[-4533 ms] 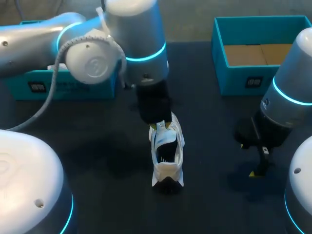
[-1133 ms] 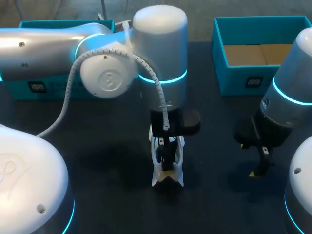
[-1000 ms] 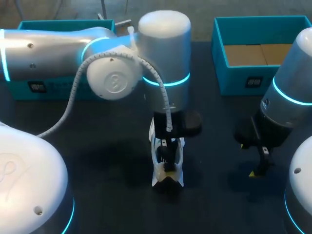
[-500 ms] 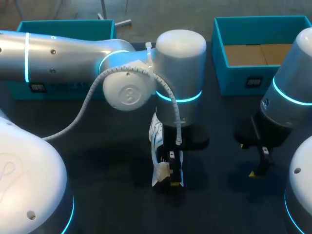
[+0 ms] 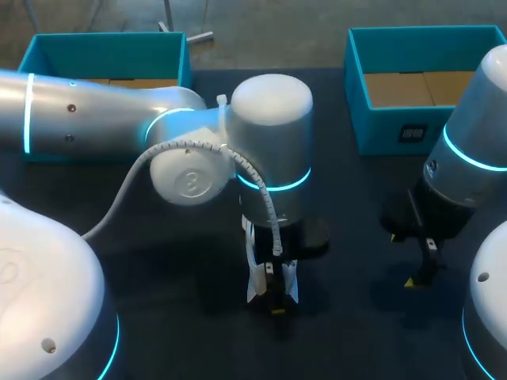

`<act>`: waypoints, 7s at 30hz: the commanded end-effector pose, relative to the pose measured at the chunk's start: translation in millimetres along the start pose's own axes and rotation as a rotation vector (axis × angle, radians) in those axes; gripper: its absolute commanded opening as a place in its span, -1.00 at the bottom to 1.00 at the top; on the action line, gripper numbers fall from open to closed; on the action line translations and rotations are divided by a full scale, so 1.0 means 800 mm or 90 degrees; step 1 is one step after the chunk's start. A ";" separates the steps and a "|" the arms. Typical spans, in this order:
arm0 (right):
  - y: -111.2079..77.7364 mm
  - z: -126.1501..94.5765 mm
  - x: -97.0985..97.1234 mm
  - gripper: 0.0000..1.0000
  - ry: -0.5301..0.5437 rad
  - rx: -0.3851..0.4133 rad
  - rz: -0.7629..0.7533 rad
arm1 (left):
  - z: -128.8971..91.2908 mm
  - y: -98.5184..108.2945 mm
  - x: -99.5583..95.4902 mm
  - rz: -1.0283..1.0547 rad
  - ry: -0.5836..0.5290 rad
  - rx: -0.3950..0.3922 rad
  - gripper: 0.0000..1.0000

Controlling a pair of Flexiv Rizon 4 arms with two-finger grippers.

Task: Take the shoe out of the shoebox, open the shoe tongue, remove and reinsert the insole, then place the shoe into the shoebox

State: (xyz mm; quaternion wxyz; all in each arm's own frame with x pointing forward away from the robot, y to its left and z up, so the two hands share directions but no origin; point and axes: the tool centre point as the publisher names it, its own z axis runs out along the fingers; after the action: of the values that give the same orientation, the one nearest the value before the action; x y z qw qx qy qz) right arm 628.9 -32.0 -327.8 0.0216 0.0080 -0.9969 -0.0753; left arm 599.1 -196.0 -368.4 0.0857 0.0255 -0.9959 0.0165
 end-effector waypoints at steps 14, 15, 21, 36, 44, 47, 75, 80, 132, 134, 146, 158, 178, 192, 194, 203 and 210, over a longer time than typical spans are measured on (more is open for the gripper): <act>0.000 0.002 0.001 1.00 -0.002 0.001 0.000 | 0.019 -0.003 0.002 -0.004 -0.026 -0.016 0.44; 0.000 0.002 0.001 1.00 -0.002 0.001 0.000 | 0.021 -0.002 0.001 -0.006 -0.026 -0.016 0.36; 0.000 0.002 0.001 1.00 -0.002 0.001 0.000 | 0.024 -0.001 -0.007 -0.028 -0.028 -0.024 -0.15; 0.000 0.002 0.001 1.00 -0.002 0.001 0.000 | 0.001 0.000 -0.023 -0.024 -0.037 -0.018 -1.00; 0.000 0.002 0.001 1.00 -0.002 0.001 0.000 | -0.056 -0.001 -0.058 0.000 -0.026 -0.020 -1.00; 0.000 0.002 0.001 1.00 -0.002 0.001 0.000 | -0.084 0.002 -0.070 0.011 -0.010 -0.021 -1.00; 0.000 0.002 0.001 1.00 -0.002 0.001 0.000 | -0.326 0.080 -0.139 0.010 0.054 -0.031 -1.00; 0.000 0.002 0.001 1.00 -0.002 0.001 0.000 | -0.342 0.096 -0.150 -0.055 0.048 -0.092 -1.00; 0.000 0.002 0.001 1.00 -0.002 0.001 0.000 | -0.427 0.296 -0.320 -0.027 0.029 -0.080 -1.00; 0.000 0.002 0.001 1.00 -0.002 0.001 0.000 | -0.434 0.309 -0.334 -0.018 0.015 -0.098 -1.00; 0.000 0.002 0.001 1.00 -0.002 0.001 0.000 | -0.457 0.354 -0.379 -0.043 0.003 -0.146 -1.00; 0.000 0.002 0.001 1.00 -0.002 0.001 0.000 | -0.457 0.354 -0.379 -0.043 0.003 -0.146 -1.00; 0.000 0.002 0.001 1.00 -0.002 0.001 0.000 | -0.456 0.485 -0.555 -0.040 -0.001 -0.131 -1.00; 0.000 0.002 0.001 1.00 -0.002 0.001 0.000 | -0.423 0.518 -0.595 -0.064 0.017 -0.096 -1.00; 0.000 0.002 0.001 1.00 -0.002 0.001 0.000 | -0.419 0.522 -0.600 -0.063 0.020 -0.092 -1.00; 0.000 0.002 0.001 1.00 -0.002 0.001 0.000 | -0.413 0.540 -0.616 0.106 0.038 -0.177 -1.00; 0.000 0.002 0.001 1.00 -0.002 0.001 0.000 | -0.434 0.554 -0.601 0.210 -0.039 -0.172 -1.00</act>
State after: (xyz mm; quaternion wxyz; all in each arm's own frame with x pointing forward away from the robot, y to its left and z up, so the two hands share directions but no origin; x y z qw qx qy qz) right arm 628.9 -31.9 -327.8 0.0216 0.0081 -0.9969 -0.0753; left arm 1125.8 277.7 -130.2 0.1046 -0.1257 -0.9800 -0.1138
